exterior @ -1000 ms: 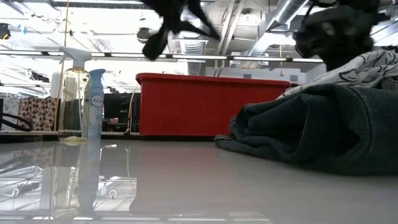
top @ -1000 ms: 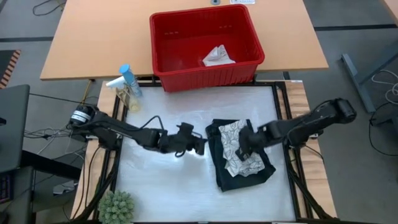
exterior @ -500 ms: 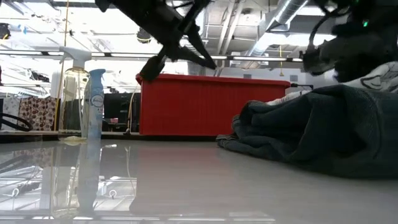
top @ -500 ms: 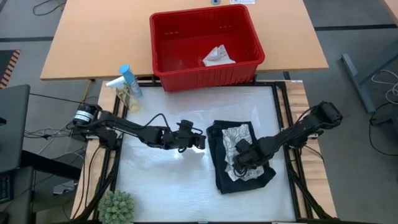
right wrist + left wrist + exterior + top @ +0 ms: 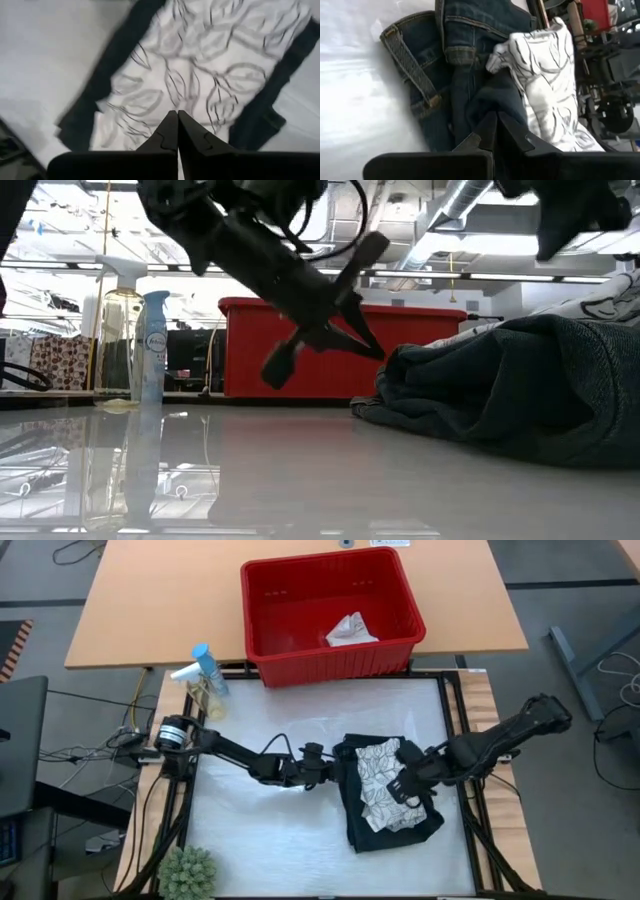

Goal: Fold Laundry from Bin
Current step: Adjust the stacked clothes

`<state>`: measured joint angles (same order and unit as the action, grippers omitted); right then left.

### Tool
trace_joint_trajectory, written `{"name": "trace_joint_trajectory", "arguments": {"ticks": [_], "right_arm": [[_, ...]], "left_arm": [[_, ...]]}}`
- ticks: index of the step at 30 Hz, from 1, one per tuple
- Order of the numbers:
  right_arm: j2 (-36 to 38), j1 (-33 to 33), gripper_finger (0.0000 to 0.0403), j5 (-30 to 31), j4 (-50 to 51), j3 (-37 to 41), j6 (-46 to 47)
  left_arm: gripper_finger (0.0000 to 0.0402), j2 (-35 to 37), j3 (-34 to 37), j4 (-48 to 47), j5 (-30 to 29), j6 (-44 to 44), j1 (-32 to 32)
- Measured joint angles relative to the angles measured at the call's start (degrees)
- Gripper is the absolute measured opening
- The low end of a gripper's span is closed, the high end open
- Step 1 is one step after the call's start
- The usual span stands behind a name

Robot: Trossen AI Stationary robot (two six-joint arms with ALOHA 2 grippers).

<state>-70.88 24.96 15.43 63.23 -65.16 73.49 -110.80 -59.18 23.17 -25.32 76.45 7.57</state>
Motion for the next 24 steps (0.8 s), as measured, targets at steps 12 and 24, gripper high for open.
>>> {"name": "trace_joint_trajectory", "arguments": {"ticks": [12, 24], "right_arm": [[3.1, 1.0, 0.0027, 6.8, 11.4, -4.6, 1.5], [3.1, 3.4, 0.0027, 6.7, 16.6, -4.7, 2.6]], "left_arm": [[0.0000, -14.6, -17.7, -6.4, 10.8, -4.5, -3.5], [0.0000, -34.5, -55.7, -31.1, 26.6, -14.4, 0.6]]}}
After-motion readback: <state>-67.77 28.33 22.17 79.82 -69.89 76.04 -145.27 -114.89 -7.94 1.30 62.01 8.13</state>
